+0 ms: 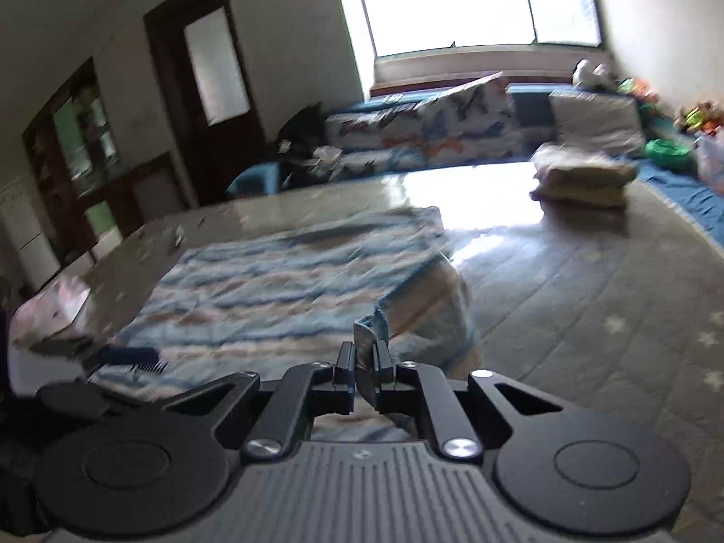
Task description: Fold towel
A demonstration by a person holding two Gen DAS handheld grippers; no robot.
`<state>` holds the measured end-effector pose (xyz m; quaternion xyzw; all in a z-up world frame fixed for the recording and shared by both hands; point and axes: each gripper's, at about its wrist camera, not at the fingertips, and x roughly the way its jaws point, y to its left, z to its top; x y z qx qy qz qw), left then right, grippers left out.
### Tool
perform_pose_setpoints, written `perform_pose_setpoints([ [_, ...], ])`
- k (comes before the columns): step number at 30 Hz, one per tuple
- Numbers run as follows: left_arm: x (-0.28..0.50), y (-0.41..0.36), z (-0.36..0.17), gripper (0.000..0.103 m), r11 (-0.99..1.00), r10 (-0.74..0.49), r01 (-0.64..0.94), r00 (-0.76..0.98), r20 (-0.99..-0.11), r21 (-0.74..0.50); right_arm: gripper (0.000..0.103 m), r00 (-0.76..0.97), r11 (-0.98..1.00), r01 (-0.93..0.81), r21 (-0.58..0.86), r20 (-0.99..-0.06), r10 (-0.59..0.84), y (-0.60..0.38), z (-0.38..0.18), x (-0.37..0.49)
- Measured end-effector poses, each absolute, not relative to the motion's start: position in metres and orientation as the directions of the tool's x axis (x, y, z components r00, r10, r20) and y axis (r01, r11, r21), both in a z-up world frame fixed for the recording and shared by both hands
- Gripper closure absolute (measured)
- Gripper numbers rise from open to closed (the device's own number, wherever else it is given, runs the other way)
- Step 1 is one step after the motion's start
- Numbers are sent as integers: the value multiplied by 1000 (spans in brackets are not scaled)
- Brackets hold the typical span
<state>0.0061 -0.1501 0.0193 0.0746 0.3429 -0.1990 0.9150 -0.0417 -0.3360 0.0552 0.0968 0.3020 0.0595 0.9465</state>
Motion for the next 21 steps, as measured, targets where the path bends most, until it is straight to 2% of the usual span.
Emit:
perform_pose_setpoints([
  [6, 9, -152, 17, 0, 910, -309, 414, 679, -666, 0, 87, 768, 967, -120, 226, -595, 235, -328, 51, -41],
  [17, 23, -194, 18, 0, 879, -335, 476, 655, -678, 26, 86, 724, 990, -90, 110, -676, 141, -360, 40, 24],
  [21, 28, -211, 11, 0, 864, -338, 502, 635, -695, 38, 80, 717, 989, -128, 80, -682, 148, -358, 35, 47],
])
